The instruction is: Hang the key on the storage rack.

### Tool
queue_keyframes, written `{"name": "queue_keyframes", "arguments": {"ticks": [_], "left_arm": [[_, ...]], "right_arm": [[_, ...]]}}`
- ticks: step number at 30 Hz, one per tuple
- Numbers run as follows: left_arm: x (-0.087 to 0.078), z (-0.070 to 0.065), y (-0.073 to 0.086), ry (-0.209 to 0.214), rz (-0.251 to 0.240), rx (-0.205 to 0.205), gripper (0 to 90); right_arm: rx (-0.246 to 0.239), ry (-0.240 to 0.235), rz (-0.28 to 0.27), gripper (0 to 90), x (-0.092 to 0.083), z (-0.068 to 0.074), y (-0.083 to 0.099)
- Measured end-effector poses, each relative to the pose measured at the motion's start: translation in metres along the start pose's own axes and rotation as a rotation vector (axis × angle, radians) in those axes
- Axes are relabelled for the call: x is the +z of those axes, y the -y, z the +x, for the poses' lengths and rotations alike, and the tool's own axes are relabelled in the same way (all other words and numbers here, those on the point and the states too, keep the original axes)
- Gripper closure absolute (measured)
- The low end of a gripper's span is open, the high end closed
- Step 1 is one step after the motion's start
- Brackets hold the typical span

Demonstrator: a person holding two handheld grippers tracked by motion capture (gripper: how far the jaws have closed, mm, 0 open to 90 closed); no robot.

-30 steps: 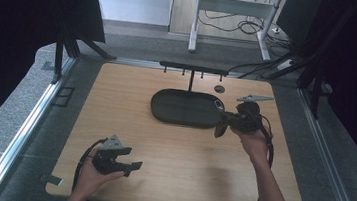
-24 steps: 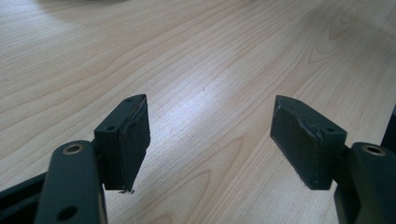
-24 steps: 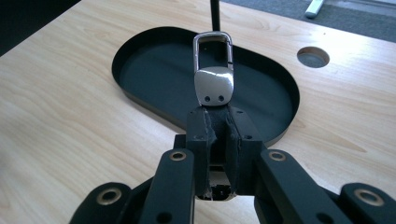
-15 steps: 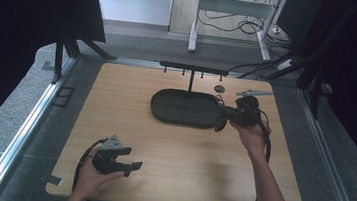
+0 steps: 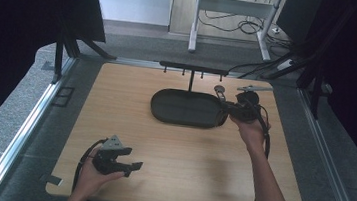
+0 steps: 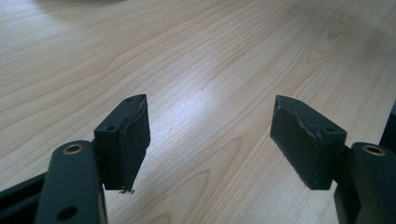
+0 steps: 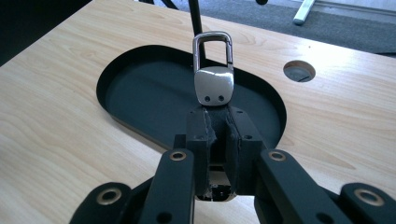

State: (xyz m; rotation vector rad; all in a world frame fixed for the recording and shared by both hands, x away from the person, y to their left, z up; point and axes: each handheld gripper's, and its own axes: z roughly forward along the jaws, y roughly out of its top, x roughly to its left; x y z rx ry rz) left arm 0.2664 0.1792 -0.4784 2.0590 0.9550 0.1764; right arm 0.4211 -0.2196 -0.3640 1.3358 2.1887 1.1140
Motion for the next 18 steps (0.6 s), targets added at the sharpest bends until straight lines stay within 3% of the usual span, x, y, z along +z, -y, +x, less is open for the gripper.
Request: {"name": "queue_keyframes", "arguments": {"ticks": [11, 18], "left_arm": [[0.002, -0.001, 0.000, 0.004, 0.011, 0.004, 29.2], [0.002, -0.001, 0.000, 0.007, 0.013, 0.007, 29.1]], "right_arm": [[0.033, 0.023, -0.012, 80.1, 0.016, -0.006, -0.004], [0.029, 0.033, -0.038, 80.1, 0.019, -0.005, -0.010]]}}
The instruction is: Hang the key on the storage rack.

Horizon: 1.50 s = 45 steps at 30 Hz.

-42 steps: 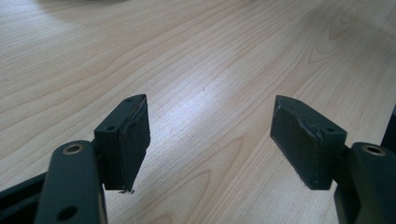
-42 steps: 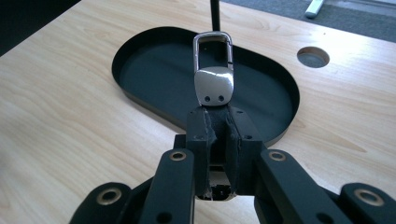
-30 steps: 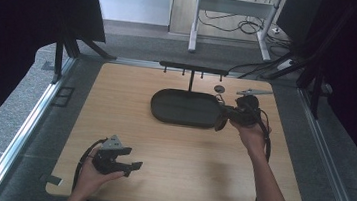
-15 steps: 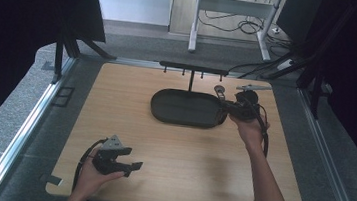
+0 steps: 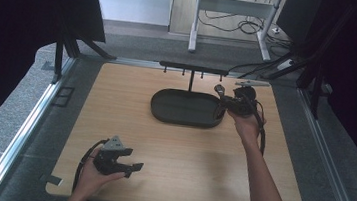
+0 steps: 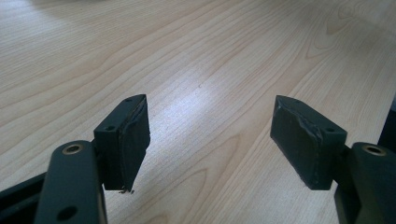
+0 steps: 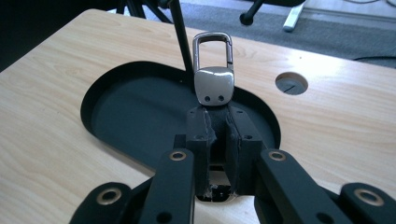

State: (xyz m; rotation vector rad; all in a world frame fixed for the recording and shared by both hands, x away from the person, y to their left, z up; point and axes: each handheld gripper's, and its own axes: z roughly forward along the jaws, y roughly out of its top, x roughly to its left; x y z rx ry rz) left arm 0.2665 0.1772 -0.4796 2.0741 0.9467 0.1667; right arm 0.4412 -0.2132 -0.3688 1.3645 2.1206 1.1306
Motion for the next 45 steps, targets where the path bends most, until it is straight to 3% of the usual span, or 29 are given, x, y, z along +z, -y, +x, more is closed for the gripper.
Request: {"name": "queue_keyframes", "arguments": {"ticks": [9, 20, 31, 37, 45], "left_arm": [[0.001, 0.001, 0.000, 0.002, 0.006, 0.000, 29.1], [0.004, 0.003, 0.002, 0.007, 0.007, -0.013, 29.1], [0.002, 0.003, 0.002, 0.005, -0.001, -0.011, 29.1], [0.001, 0.003, 0.001, 0.006, -0.002, -0.011, 29.1], [0.000, 0.004, 0.002, 0.005, -0.003, -0.013, 29.2]], "right_arm": [[0.000, 0.022, -0.034, 80.1, 0.004, -0.003, -0.008], [0.006, 0.056, -0.038, 80.1, 0.017, -0.005, -0.016], [0.044, 0.076, -0.036, 80.1, 0.033, -0.013, -0.014], [0.033, 0.104, -0.033, 80.1, 0.045, -0.012, -0.010], [0.049, 0.086, -0.048, 79.5, 0.058, -0.015, -0.006]]}}
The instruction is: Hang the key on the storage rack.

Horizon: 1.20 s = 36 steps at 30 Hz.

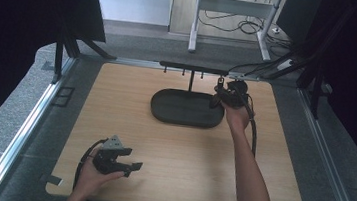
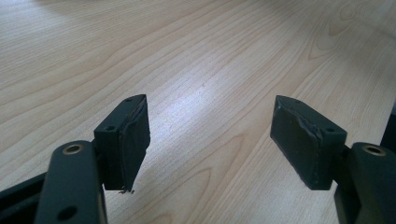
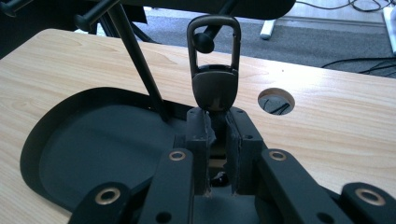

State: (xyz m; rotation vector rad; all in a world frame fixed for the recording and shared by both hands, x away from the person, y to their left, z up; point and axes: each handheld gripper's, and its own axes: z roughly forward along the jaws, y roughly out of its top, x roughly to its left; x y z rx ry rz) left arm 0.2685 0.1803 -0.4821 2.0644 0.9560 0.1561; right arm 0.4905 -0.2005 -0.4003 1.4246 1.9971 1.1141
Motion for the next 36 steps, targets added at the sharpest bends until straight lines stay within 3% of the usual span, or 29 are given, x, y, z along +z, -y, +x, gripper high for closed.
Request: {"name": "queue_keyframes", "arguments": {"ticks": [4, 7, 8, 9, 13, 24, 31, 36], "left_arm": [[0.000, 0.000, 0.000, 0.000, -0.002, -0.001, 29.1], [0.000, 0.000, 0.000, 0.001, -0.001, -0.001, 29.1], [0.000, 0.000, 0.000, 0.002, 0.000, 0.000, 29.1], [0.000, 0.000, 0.000, 0.001, 0.000, 0.000, 29.1], [-0.001, 0.001, 0.000, -0.004, -0.003, -0.002, 29.2], [0.001, -0.001, 0.000, -0.004, 0.004, 0.003, 29.1], [0.002, -0.002, 0.000, -0.004, 0.004, 0.006, 29.1], [0.003, -0.003, -0.001, -0.005, 0.010, 0.009, 29.2]], "right_arm": [[-0.007, 0.007, -0.008, 78.1, 0.002, -0.001, 0.001], [-0.016, 0.015, -0.019, 72.5, 0.002, -0.001, 0.002], [-0.012, 0.023, -0.025, 63.9, 0.000, -0.001, 0.003], [-0.016, 0.018, -0.021, 61.5, -0.001, -0.001, 0.003], [-0.033, 0.044, -0.030, 57.0, -0.008, -0.001, 0.006], [-0.047, -0.047, -0.029, 51.6, -0.035, -0.003, 0.017], [-0.105, -0.098, -0.073, 51.1, -0.064, 0.002, 0.032], [-0.114, -0.136, -0.100, 50.8, -0.083, 0.004, 0.047]]}}
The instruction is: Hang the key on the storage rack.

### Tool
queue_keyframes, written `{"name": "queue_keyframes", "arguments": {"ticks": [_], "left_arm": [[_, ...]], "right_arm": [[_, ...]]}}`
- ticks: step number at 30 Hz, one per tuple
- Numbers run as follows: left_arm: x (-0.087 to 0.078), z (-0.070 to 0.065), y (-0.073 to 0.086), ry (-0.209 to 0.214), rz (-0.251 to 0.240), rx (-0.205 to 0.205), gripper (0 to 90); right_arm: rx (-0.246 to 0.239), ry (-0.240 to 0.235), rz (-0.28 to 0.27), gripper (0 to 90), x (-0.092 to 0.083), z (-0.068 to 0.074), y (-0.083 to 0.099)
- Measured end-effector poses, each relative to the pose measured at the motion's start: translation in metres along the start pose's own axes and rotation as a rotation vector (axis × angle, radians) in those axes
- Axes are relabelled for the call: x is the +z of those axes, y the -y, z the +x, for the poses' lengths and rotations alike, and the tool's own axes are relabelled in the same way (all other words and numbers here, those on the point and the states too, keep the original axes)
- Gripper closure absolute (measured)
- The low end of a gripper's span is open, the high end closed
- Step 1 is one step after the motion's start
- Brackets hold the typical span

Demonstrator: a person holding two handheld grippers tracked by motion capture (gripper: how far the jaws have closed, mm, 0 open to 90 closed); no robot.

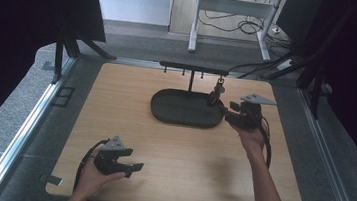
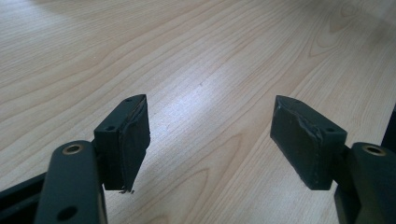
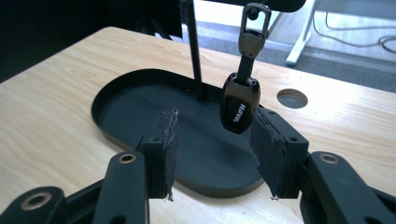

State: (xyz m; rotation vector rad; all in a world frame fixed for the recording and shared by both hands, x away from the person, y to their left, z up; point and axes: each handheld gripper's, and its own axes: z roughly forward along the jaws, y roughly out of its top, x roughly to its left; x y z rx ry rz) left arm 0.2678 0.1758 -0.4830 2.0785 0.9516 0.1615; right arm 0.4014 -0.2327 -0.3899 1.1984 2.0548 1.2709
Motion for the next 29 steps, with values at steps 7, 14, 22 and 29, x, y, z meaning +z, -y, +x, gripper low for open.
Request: {"name": "queue_keyframes", "arguments": {"ticks": [7, 14, 22, 29], "left_arm": [[0.000, 0.000, 0.000, -0.001, 0.000, -0.003, 29.2], [0.000, 0.000, 0.000, -0.005, 0.004, -0.002, 29.2], [0.001, -0.001, 0.000, -0.005, 0.007, 0.000, 29.1], [-0.001, -0.001, -0.001, -0.004, 0.000, 0.000, 29.1]], "right_arm": [[-0.010, -0.057, -0.013, 50.2, -0.023, 0.006, 0.037], [-0.045, -0.075, -0.011, 49.3, -0.038, 0.014, 0.072], [-0.064, -0.091, 0.019, 48.1, -0.040, 0.021, 0.089], [-0.066, -0.074, 0.025, 44.7, -0.041, 0.020, 0.093]]}}
